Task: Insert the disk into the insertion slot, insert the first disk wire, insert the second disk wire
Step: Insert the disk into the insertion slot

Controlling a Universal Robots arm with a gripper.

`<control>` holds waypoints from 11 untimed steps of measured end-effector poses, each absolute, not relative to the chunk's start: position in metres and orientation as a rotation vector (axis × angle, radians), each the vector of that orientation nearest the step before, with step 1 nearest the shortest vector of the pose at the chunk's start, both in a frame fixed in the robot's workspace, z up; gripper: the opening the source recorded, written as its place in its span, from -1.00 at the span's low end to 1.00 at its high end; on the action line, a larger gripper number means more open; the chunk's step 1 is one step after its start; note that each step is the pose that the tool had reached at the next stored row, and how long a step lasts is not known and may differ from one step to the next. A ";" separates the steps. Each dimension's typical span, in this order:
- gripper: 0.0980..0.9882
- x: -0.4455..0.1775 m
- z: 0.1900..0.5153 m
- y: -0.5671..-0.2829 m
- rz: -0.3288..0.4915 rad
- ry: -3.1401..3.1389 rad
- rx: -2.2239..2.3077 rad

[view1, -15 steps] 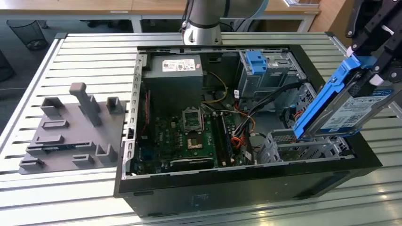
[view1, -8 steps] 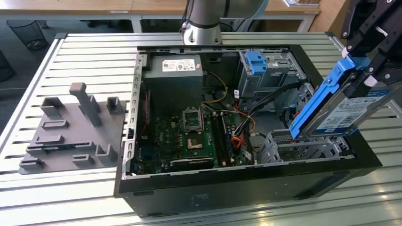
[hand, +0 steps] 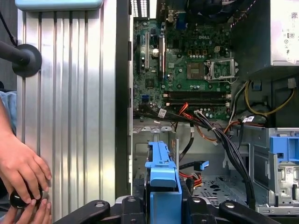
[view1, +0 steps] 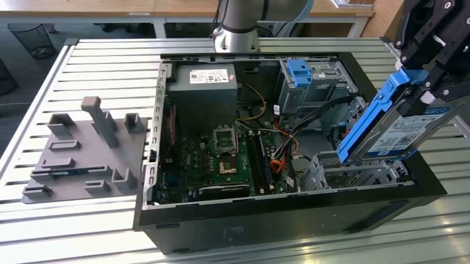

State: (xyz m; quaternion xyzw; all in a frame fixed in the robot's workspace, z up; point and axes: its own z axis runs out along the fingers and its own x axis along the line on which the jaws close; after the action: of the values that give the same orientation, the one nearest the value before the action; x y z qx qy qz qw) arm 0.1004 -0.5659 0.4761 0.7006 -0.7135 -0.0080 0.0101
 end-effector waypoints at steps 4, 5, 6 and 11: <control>-0.40 0.100 0.474 -0.563 -0.024 -2.228 2.187; -0.40 0.100 0.473 -0.562 -0.024 -2.228 2.188; -0.40 0.100 0.472 -0.562 -0.023 -2.228 2.188; -0.40 0.097 0.466 -0.560 -0.020 -2.230 2.190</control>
State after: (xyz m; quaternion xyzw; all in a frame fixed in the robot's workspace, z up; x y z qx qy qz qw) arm 0.0971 -0.5602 0.4659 0.7006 -0.7135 -0.0063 0.0083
